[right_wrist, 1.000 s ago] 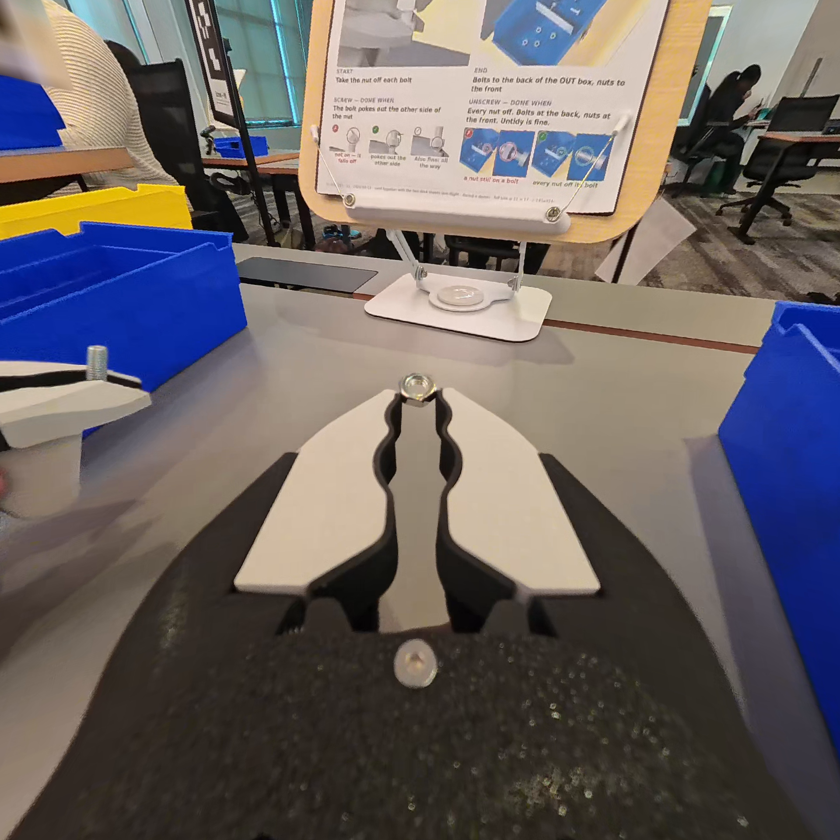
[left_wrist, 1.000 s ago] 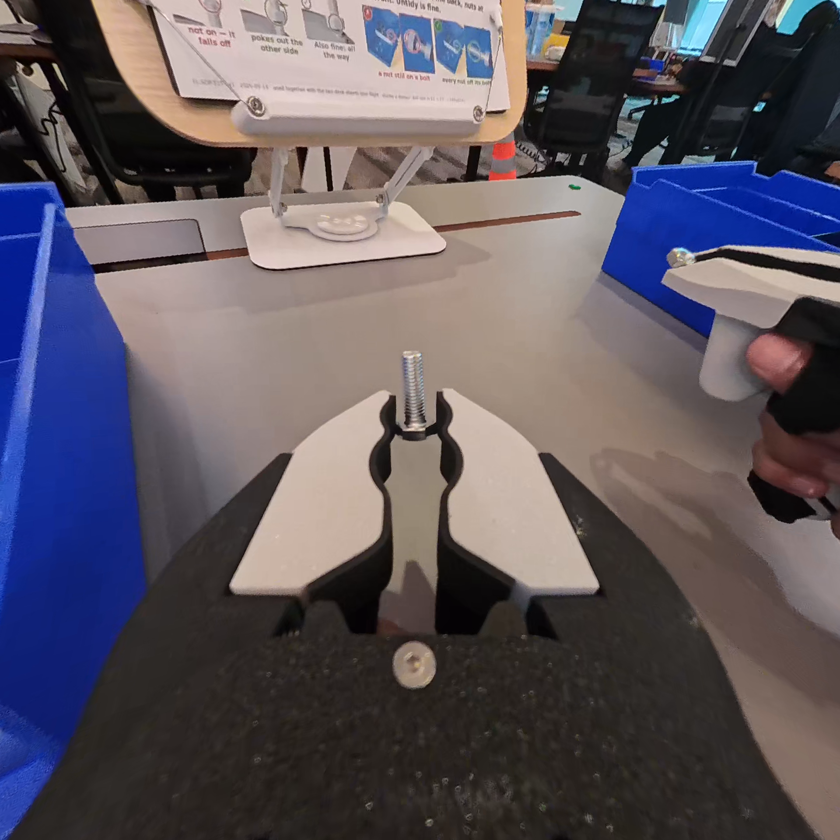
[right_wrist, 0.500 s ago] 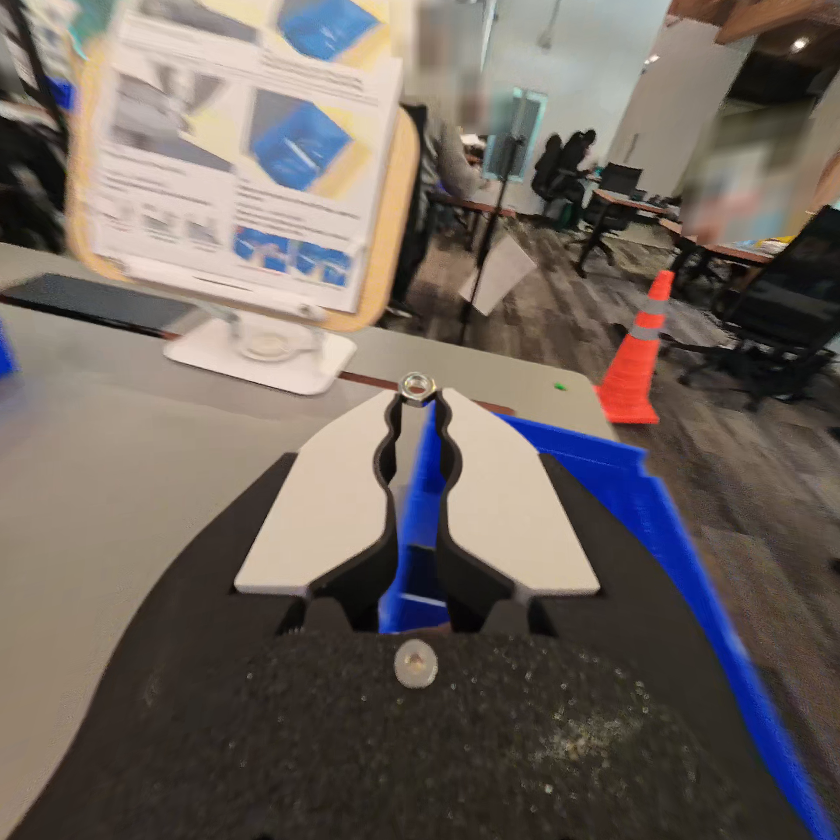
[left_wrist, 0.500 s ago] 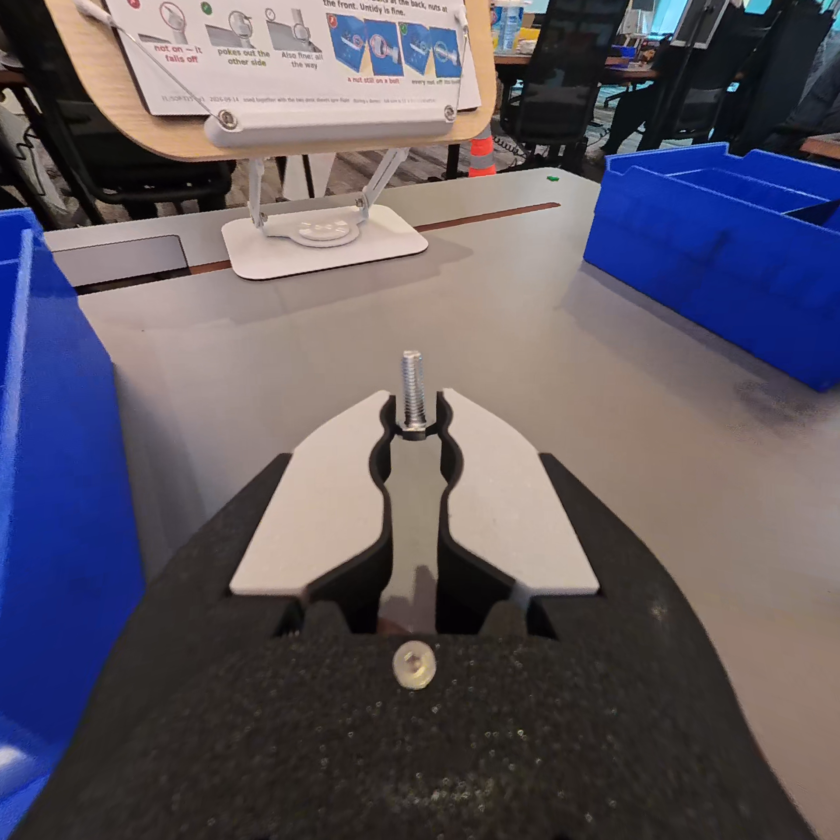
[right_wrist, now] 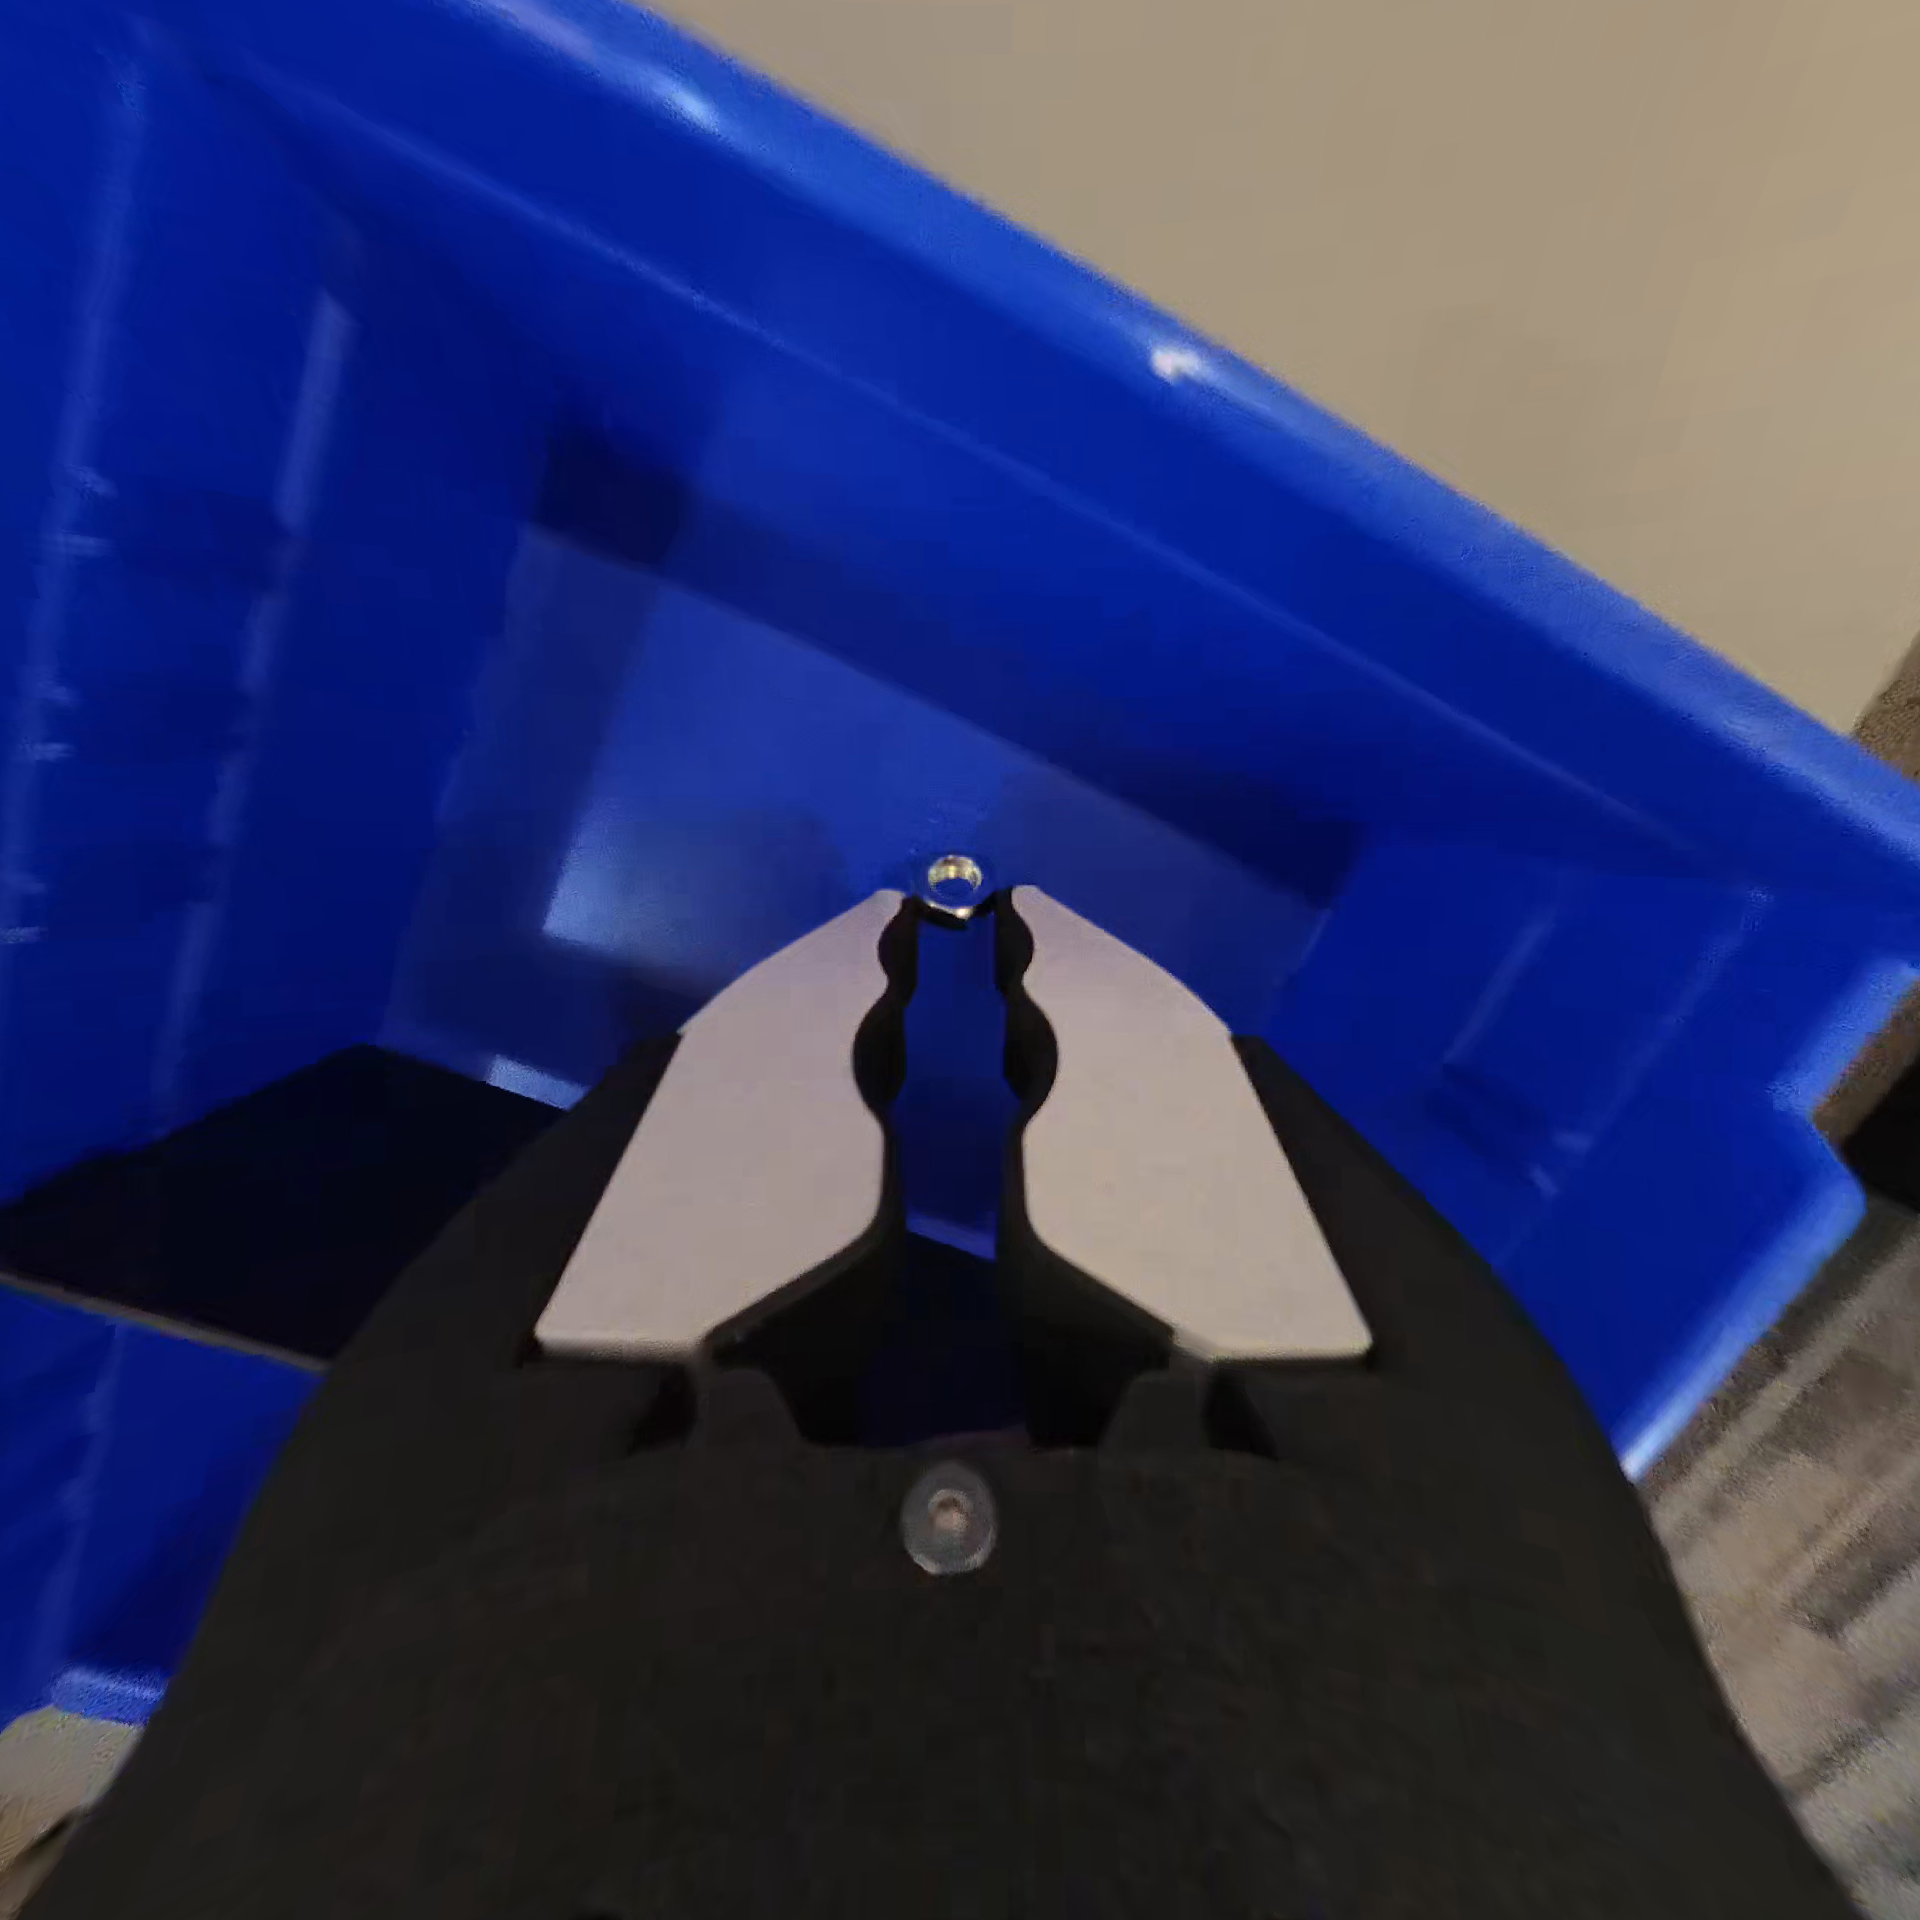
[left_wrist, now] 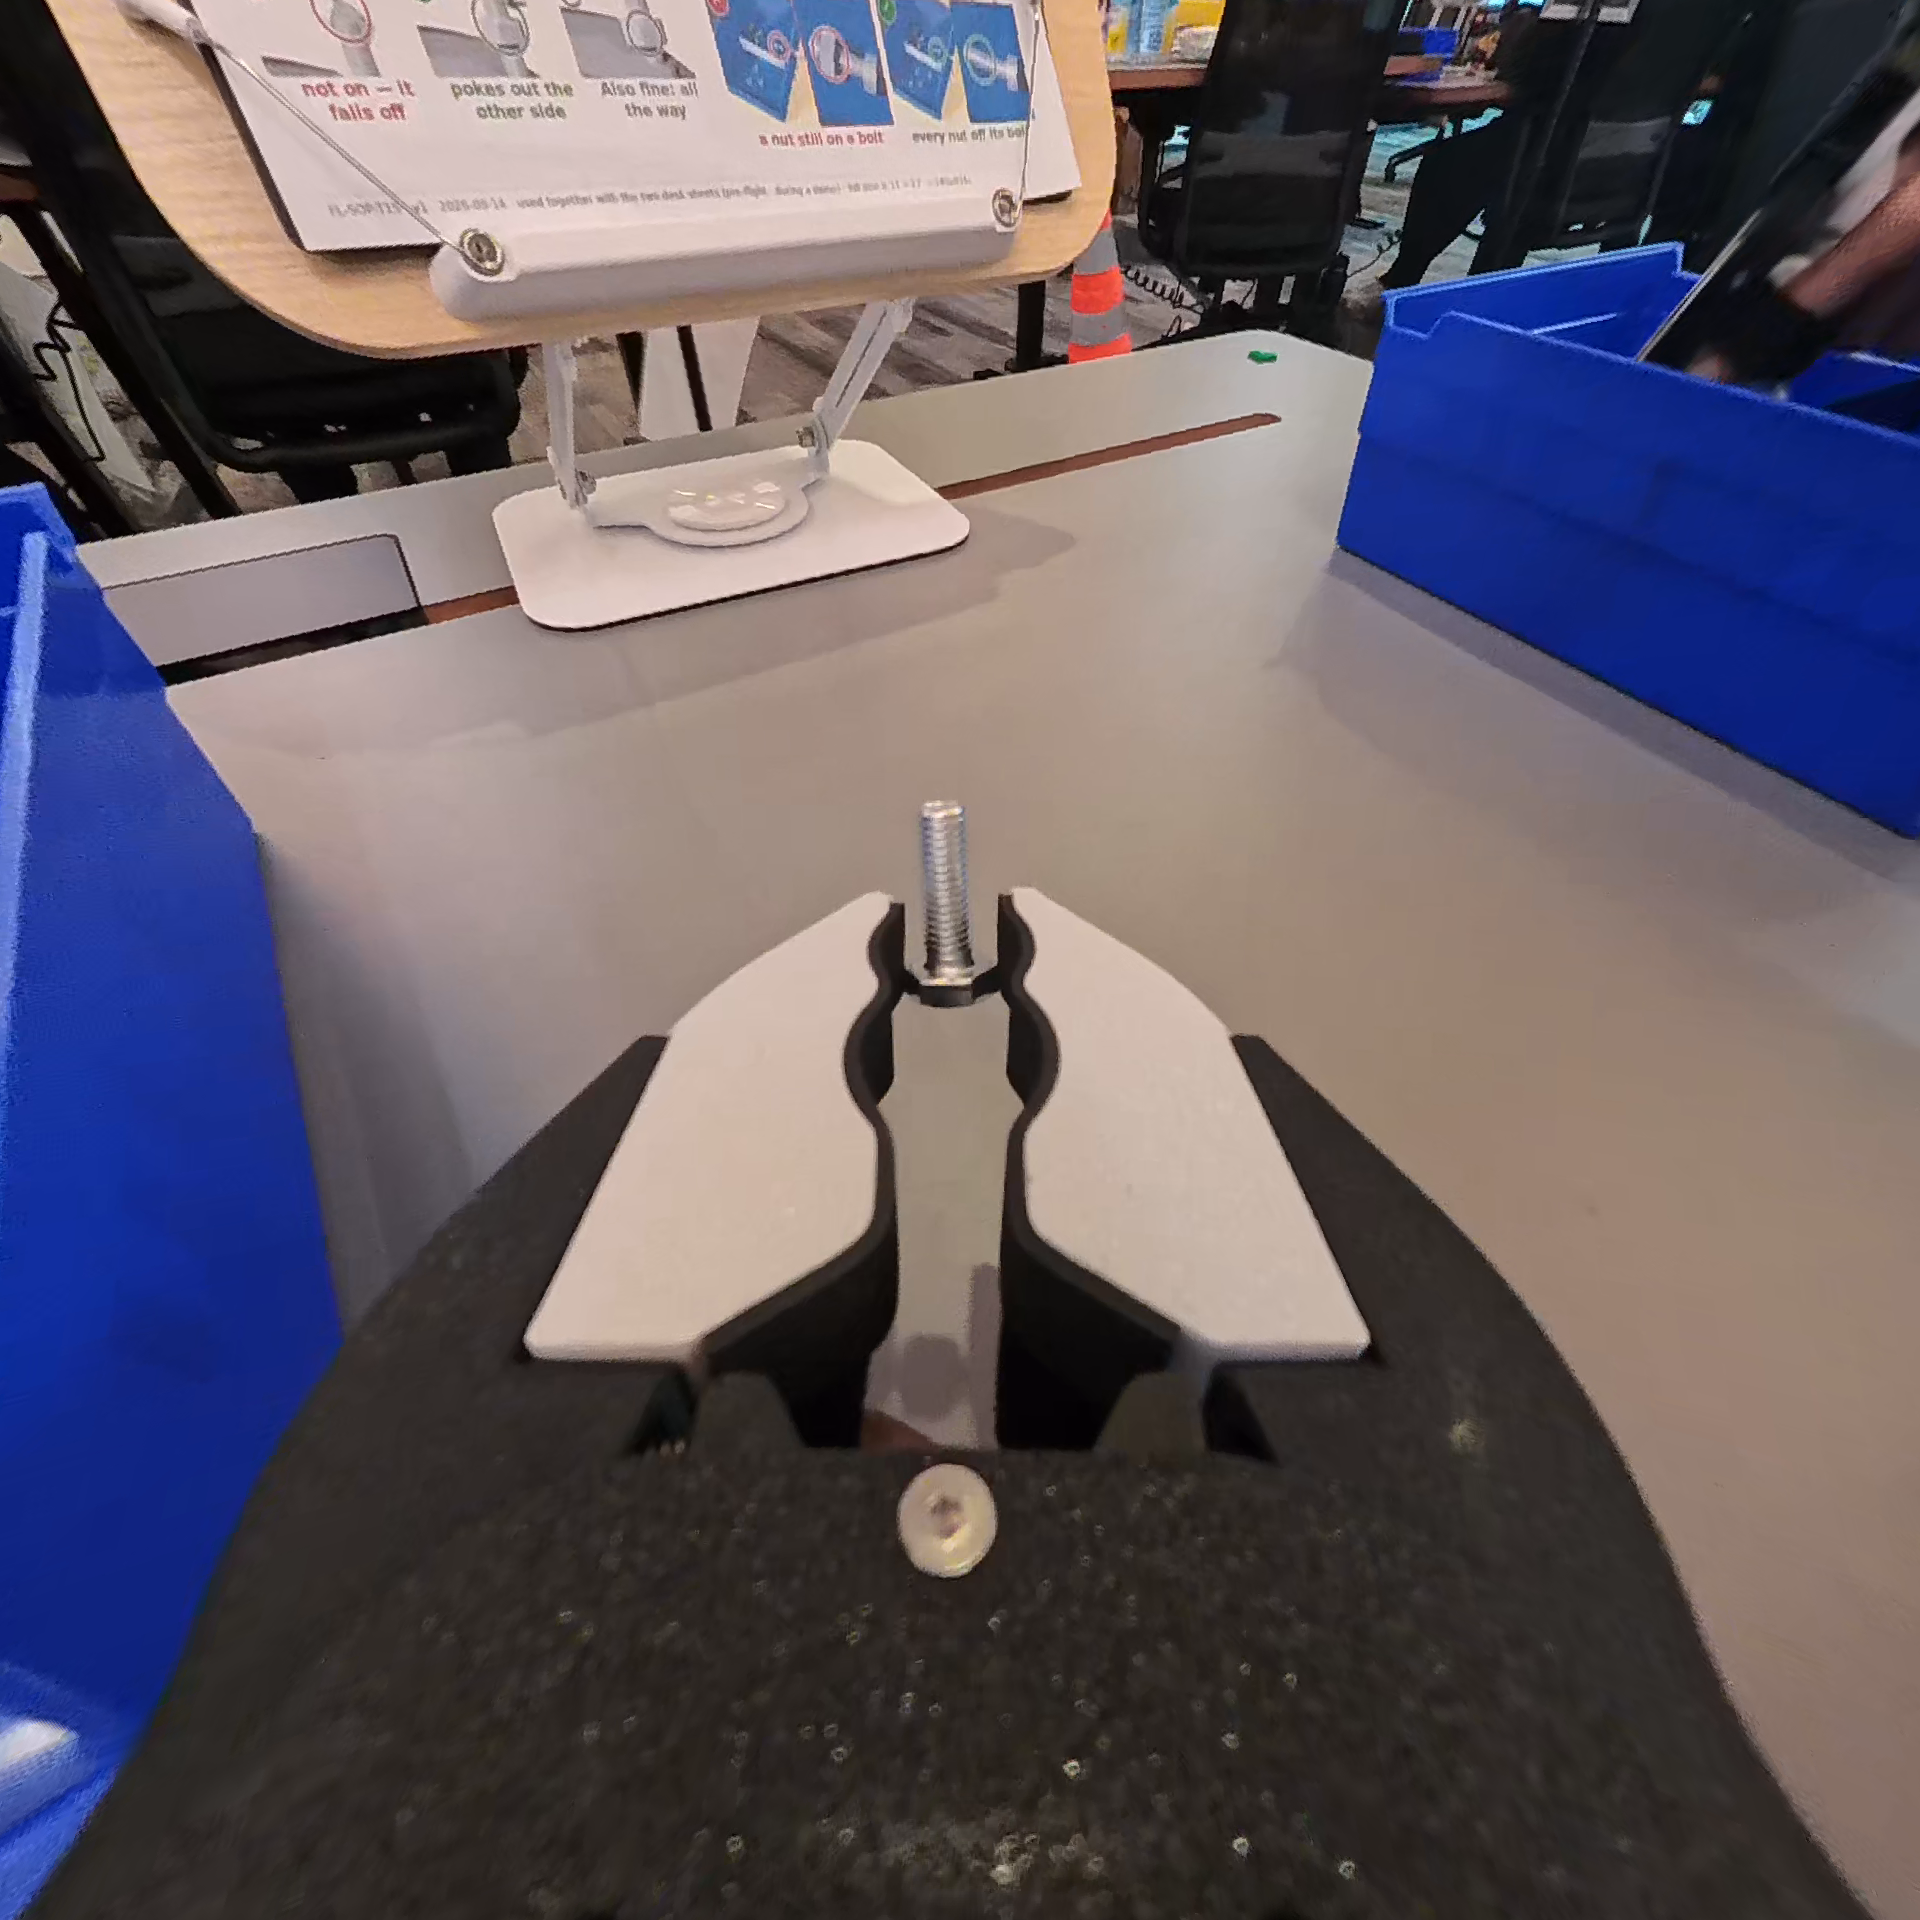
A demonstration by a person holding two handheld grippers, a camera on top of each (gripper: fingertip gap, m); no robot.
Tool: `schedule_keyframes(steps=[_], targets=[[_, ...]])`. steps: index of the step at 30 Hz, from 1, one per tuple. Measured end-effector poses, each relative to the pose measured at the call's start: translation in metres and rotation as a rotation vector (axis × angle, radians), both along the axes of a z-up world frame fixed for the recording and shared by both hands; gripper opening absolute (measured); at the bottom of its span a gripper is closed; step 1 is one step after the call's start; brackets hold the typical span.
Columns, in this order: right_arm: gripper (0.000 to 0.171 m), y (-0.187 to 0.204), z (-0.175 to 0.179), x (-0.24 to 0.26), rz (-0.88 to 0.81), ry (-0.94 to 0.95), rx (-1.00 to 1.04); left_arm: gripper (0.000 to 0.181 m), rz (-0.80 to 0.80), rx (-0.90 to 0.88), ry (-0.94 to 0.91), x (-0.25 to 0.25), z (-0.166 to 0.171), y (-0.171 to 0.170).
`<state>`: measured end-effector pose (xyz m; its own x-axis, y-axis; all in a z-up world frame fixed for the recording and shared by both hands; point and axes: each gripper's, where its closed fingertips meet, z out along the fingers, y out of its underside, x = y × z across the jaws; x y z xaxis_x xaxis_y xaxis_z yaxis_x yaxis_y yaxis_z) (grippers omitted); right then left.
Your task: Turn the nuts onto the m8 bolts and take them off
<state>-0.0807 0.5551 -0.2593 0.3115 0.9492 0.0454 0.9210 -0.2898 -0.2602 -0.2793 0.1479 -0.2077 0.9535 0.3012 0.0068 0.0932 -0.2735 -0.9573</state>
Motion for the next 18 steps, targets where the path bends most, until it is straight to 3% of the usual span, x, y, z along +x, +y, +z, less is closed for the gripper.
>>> schedule_keyframes(steps=[18], targets=[[0.016,-0.005,-0.023,0.009,-0.001,-0.16,-0.057,0.017,-0.022,-0.026,0.016,0.005,-0.003,0.002]])
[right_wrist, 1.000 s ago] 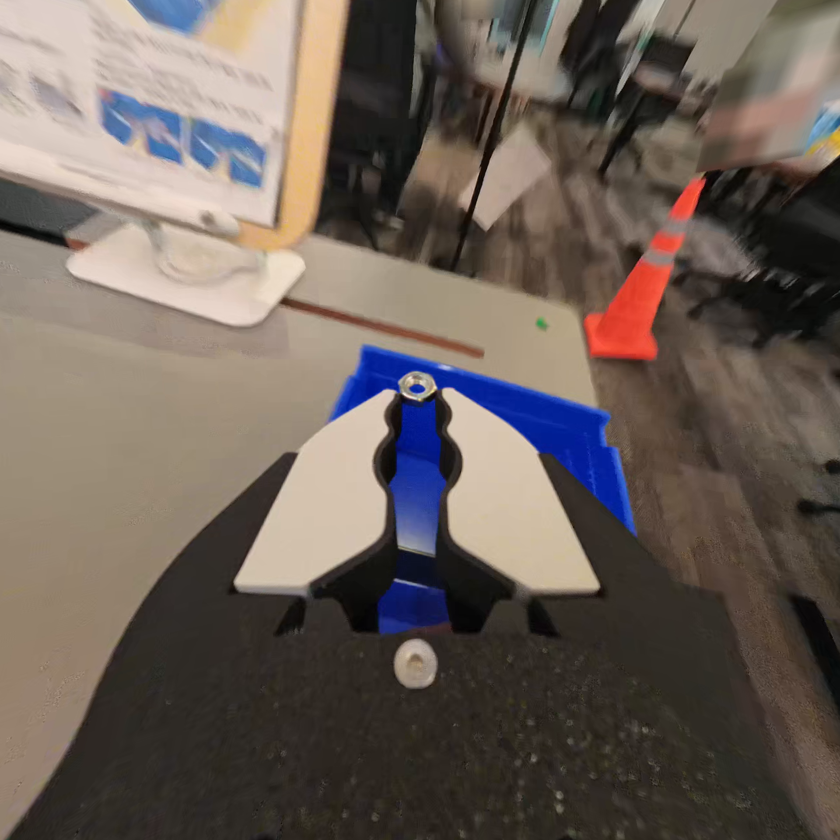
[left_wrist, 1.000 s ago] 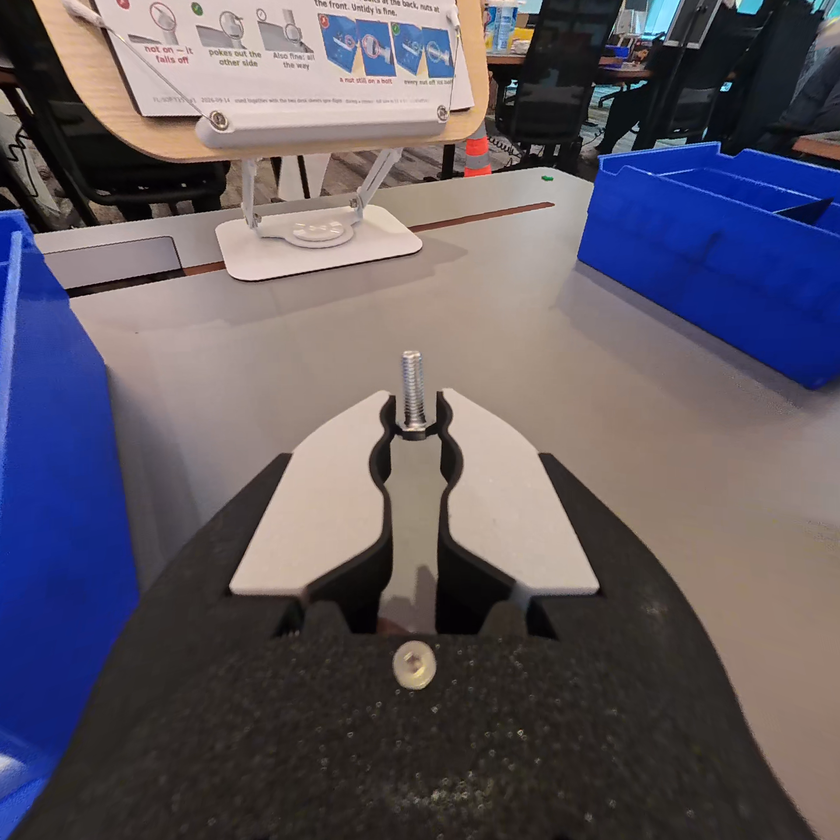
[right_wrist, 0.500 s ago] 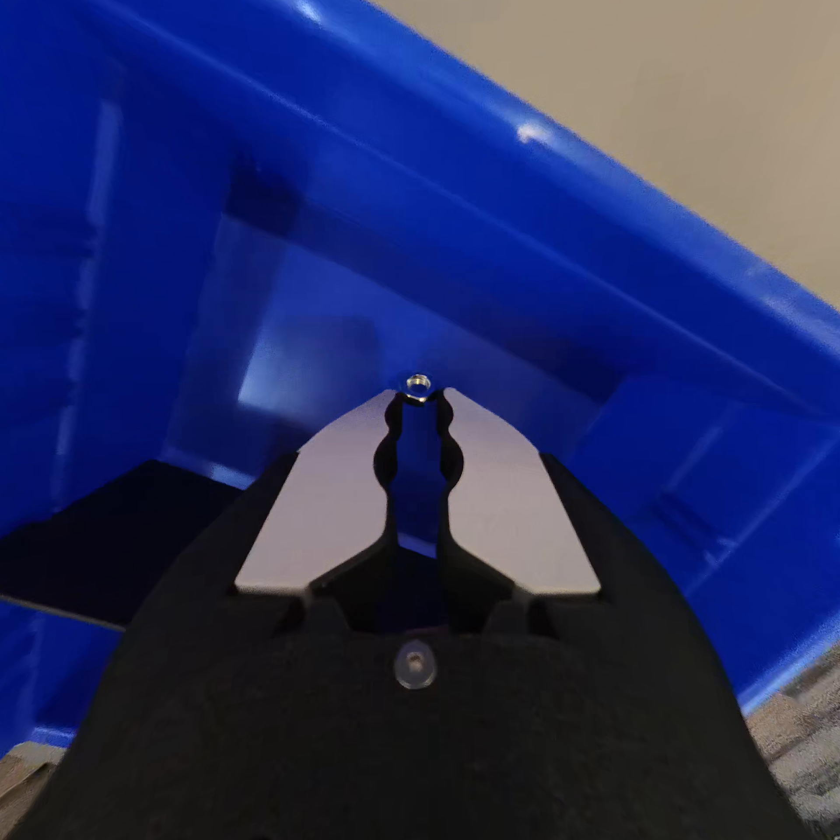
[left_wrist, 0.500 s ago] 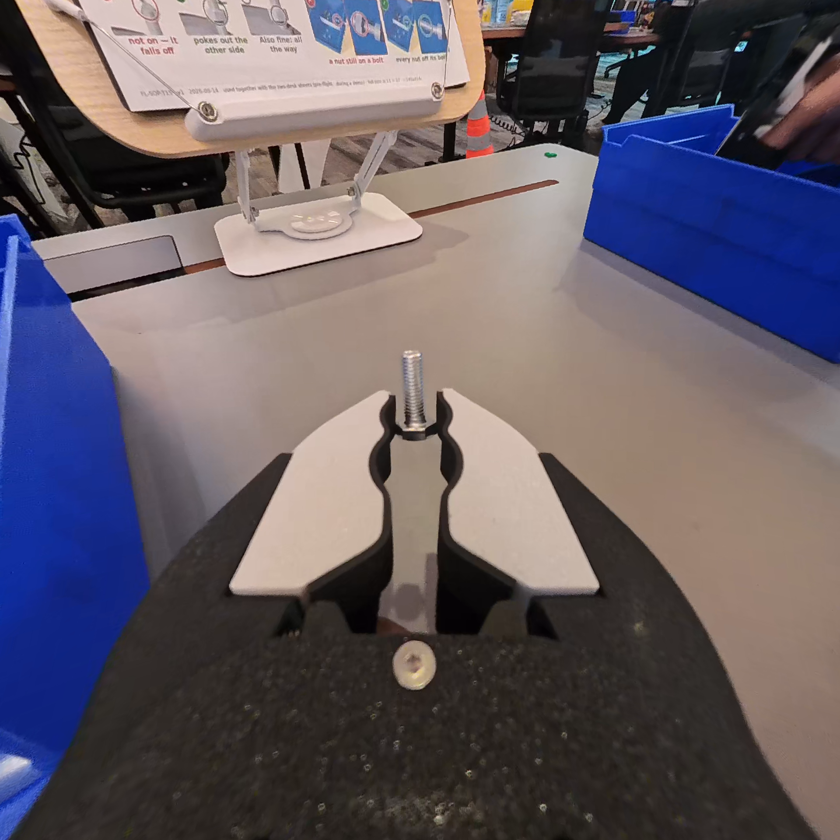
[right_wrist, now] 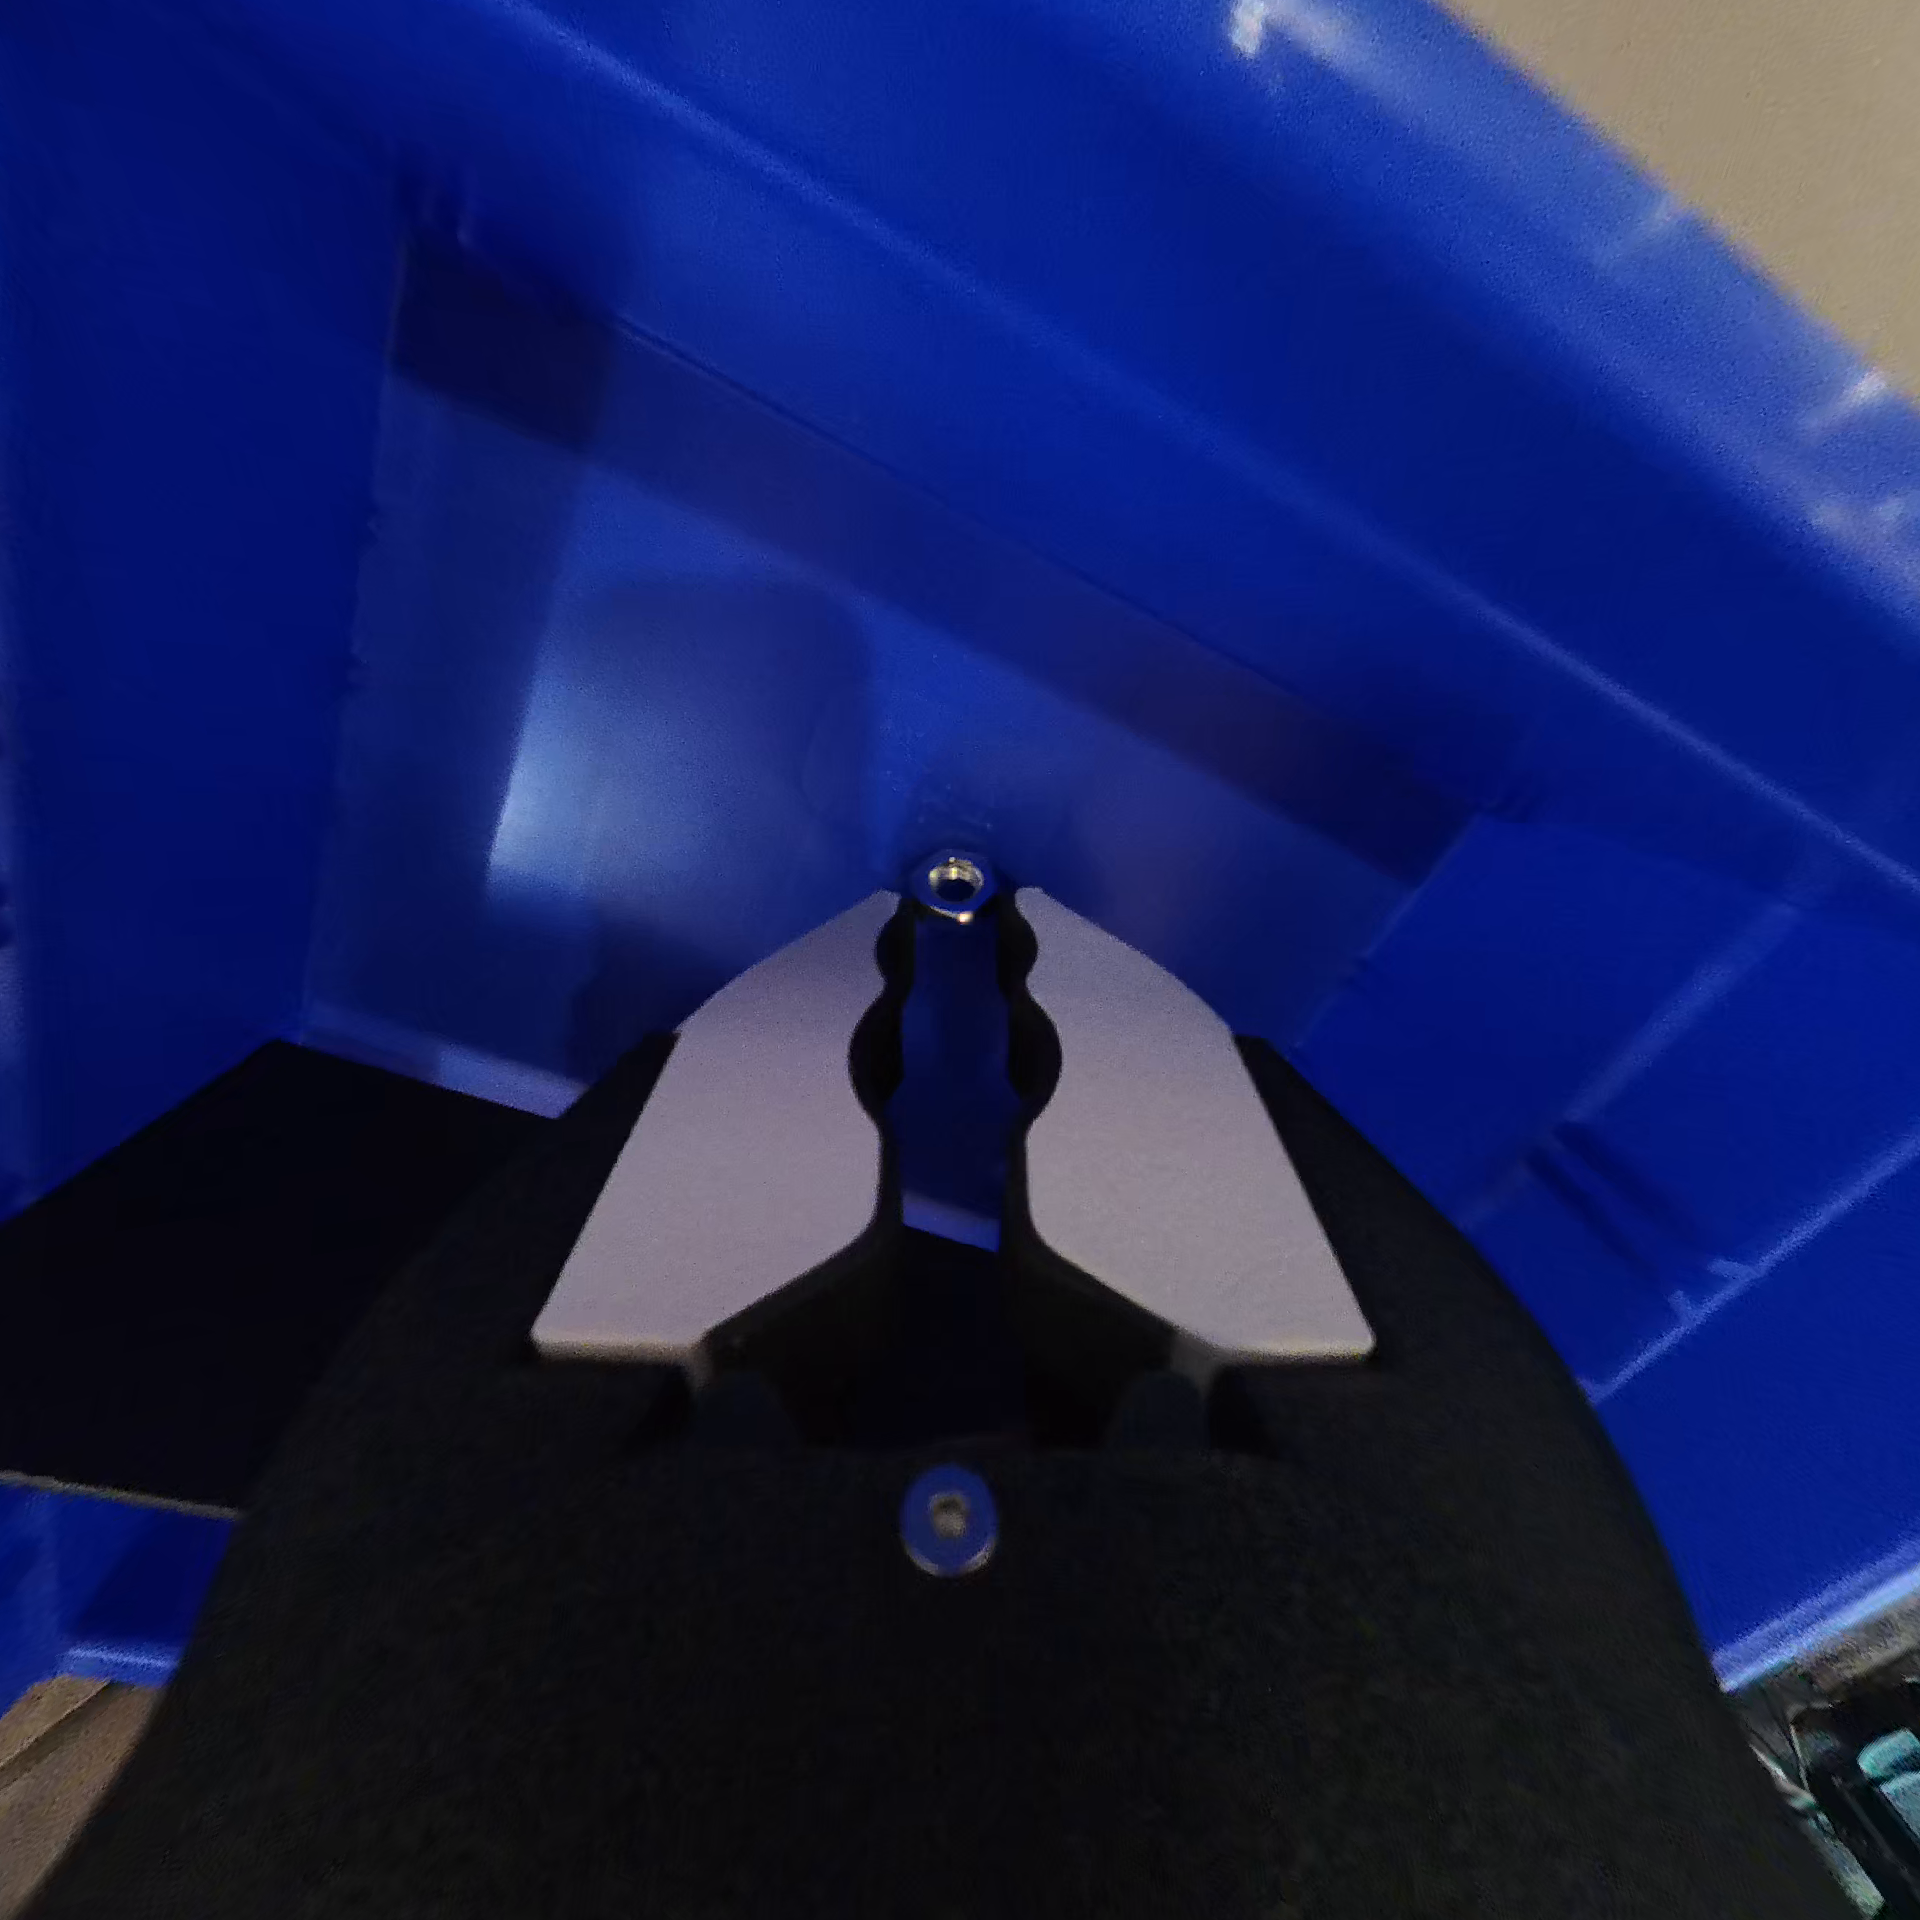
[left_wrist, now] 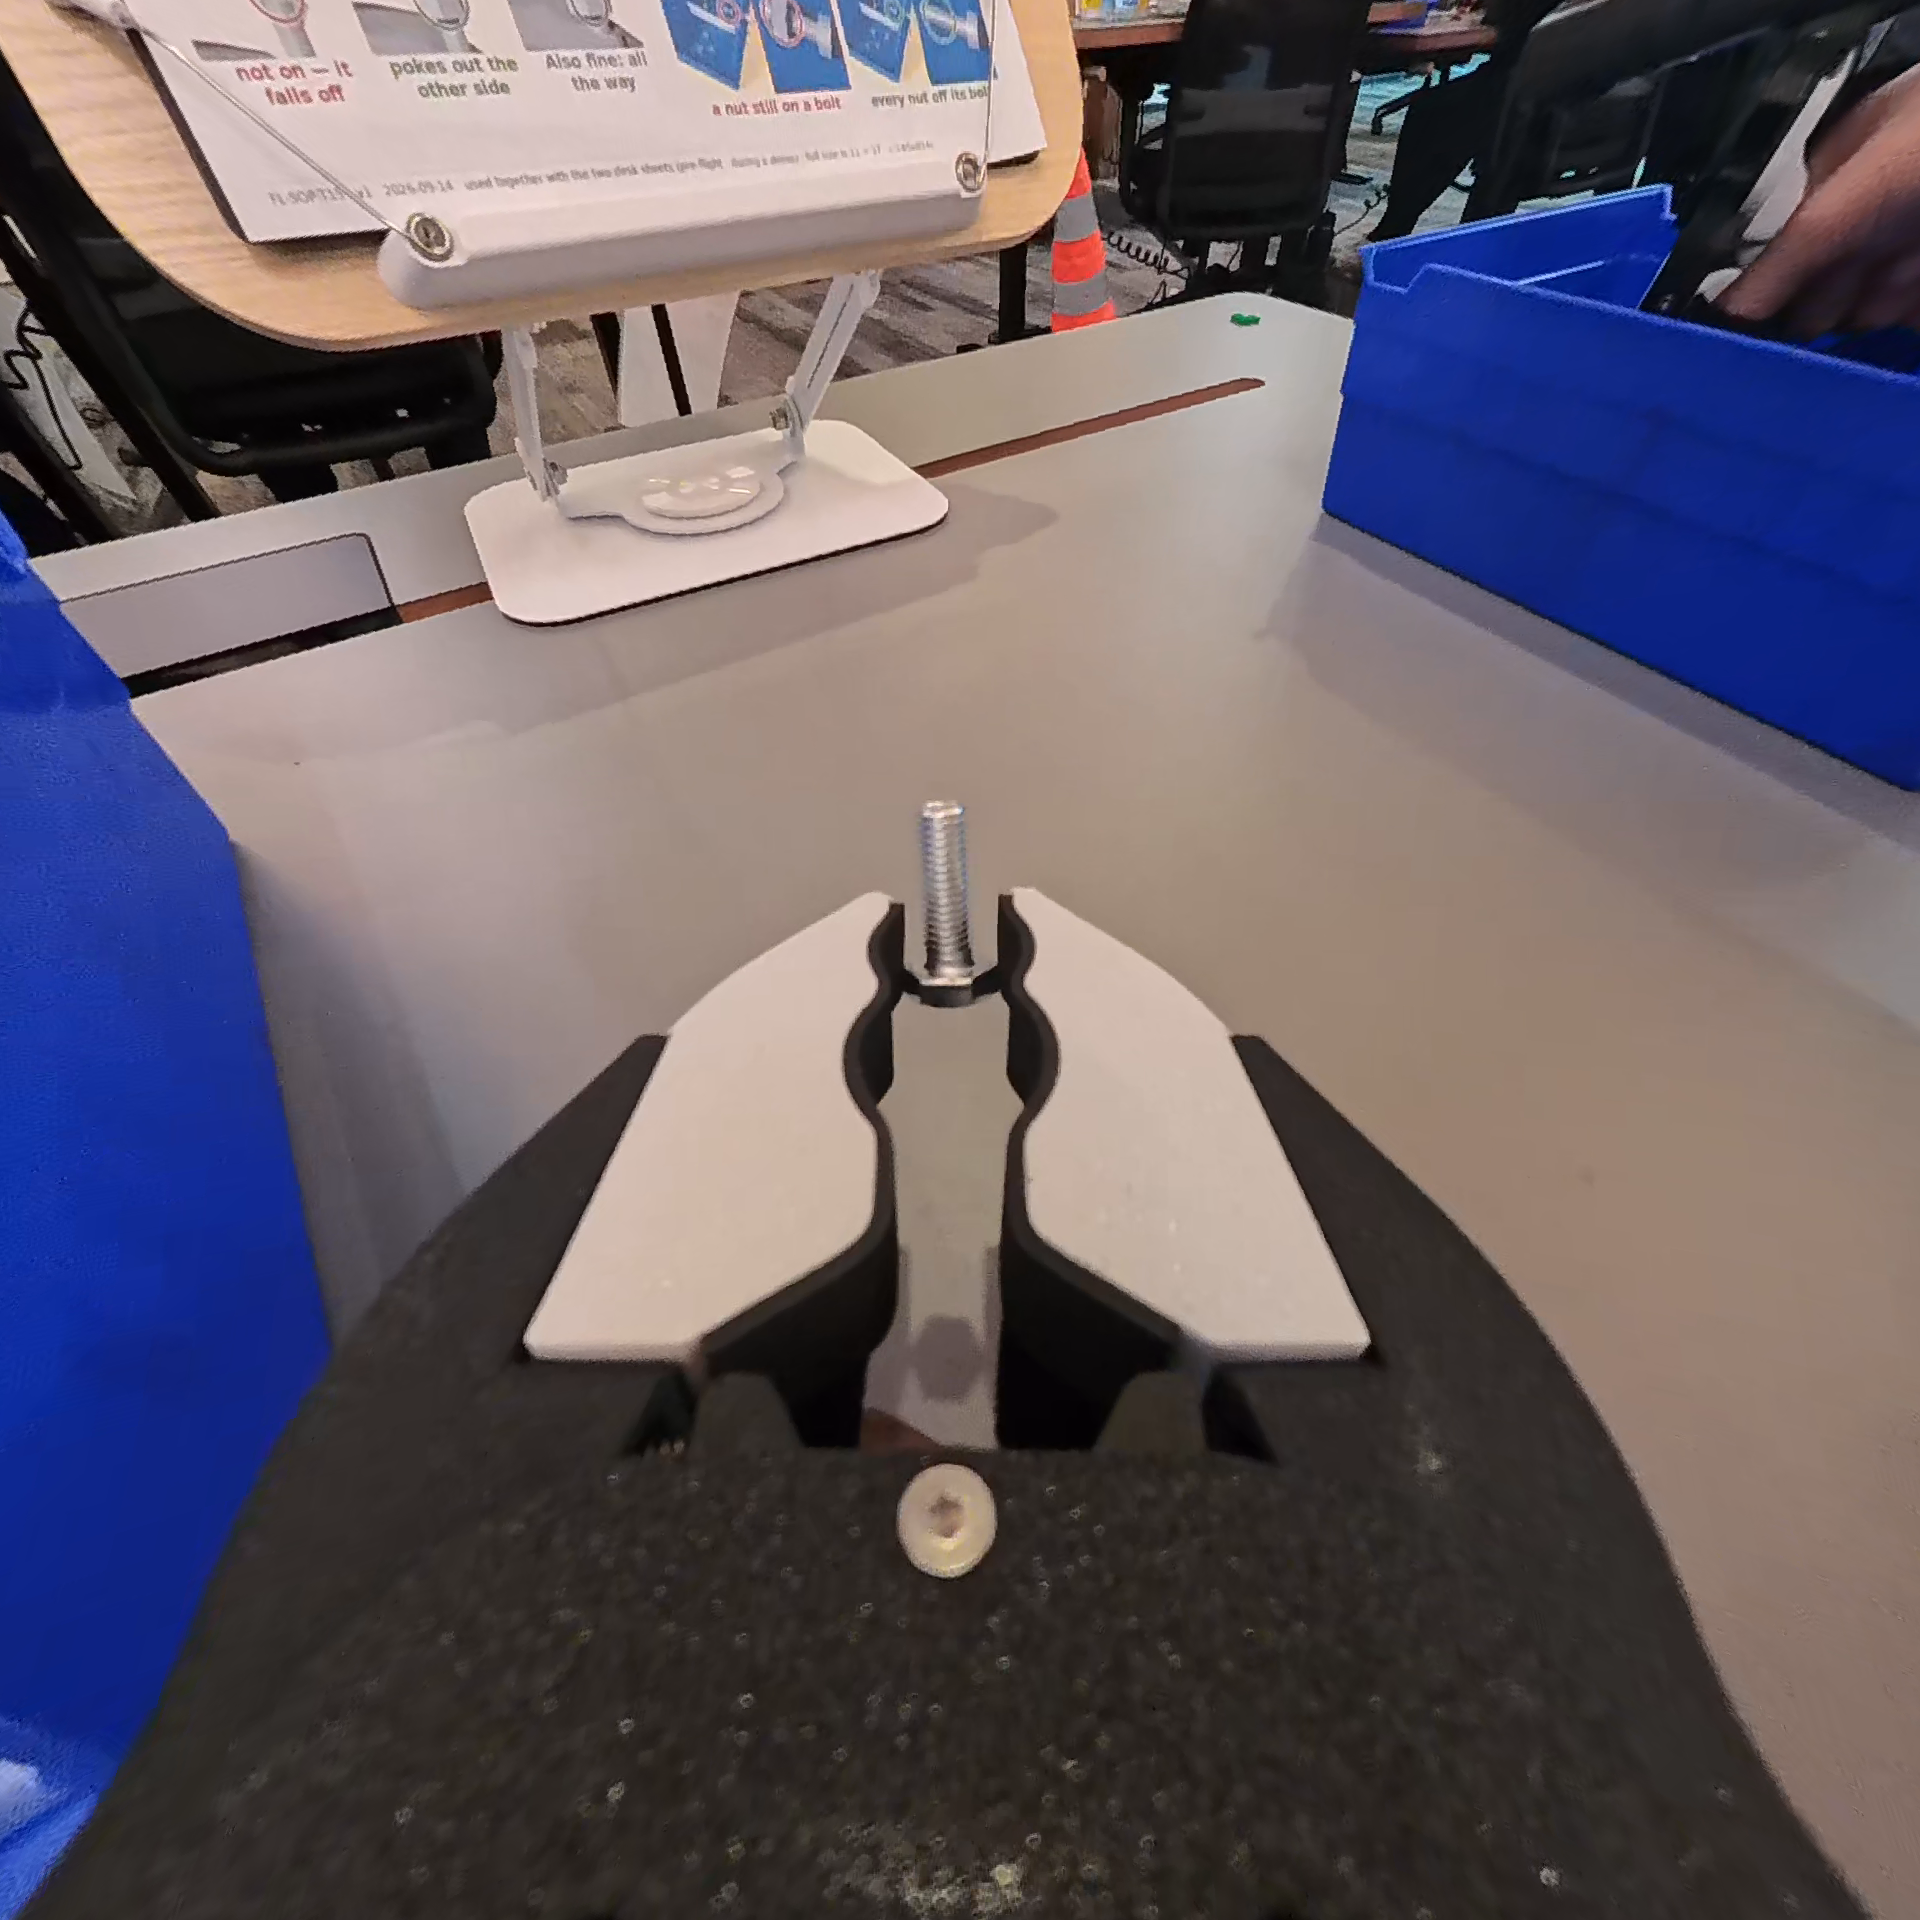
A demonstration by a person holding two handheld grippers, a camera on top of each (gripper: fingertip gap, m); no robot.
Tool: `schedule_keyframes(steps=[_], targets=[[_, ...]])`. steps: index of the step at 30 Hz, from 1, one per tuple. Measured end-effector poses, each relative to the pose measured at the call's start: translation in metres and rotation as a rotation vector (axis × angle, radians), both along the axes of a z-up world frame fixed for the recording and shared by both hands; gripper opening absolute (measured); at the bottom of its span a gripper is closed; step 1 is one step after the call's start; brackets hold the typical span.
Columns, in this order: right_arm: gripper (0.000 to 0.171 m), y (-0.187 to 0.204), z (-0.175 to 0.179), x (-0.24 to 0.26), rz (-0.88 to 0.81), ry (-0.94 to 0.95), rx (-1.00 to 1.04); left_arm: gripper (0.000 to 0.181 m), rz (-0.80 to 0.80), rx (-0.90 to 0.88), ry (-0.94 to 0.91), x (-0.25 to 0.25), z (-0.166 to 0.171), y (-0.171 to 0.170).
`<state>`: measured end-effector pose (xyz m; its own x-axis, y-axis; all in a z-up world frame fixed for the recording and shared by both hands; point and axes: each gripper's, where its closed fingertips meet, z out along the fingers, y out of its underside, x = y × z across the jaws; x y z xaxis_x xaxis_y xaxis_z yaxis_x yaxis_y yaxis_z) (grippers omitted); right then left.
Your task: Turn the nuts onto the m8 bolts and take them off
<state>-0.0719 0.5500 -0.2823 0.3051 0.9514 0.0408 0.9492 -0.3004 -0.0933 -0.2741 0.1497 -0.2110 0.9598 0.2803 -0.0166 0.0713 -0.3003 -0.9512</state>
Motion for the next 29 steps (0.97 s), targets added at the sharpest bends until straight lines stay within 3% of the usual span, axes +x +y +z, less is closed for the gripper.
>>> schedule_keyframes(steps=[4,6,9,13,16,18,23,29], targets=[[0.033,0.004,0.005,-0.004,-0.022,0.058,0.026,0.017,-0.002,0.003,-0.015,-0.001,0.0,0.0],[0.032,0.009,0.014,-0.008,-0.036,0.107,0.088,0.017,-0.003,0.005,-0.019,0.0,0.0,0.0],[0.035,0.003,0.062,-0.016,-0.047,0.252,0.264,0.017,0.005,0.014,-0.013,-0.002,0.001,-0.001],[0.035,-0.07,0.159,-0.039,0.025,0.617,0.538,0.017,0.017,0.022,-0.016,-0.005,0.003,-0.002],[0.034,-0.155,0.199,-0.054,0.092,0.901,0.628,0.017,0.017,0.021,-0.015,-0.005,0.003,-0.002],[0.036,-0.203,0.197,-0.062,0.098,1.046,0.616,0.017,0.012,0.022,-0.014,-0.004,0.003,-0.002],[0.037,-0.284,0.145,-0.079,0.068,1.255,0.511,0.017,0.009,0.018,0.002,-0.003,0.003,-0.002],[0.035,-0.317,0.096,-0.089,0.112,1.248,0.45,0.017,0.006,0.021,-0.009,-0.003,0.003,-0.002]])
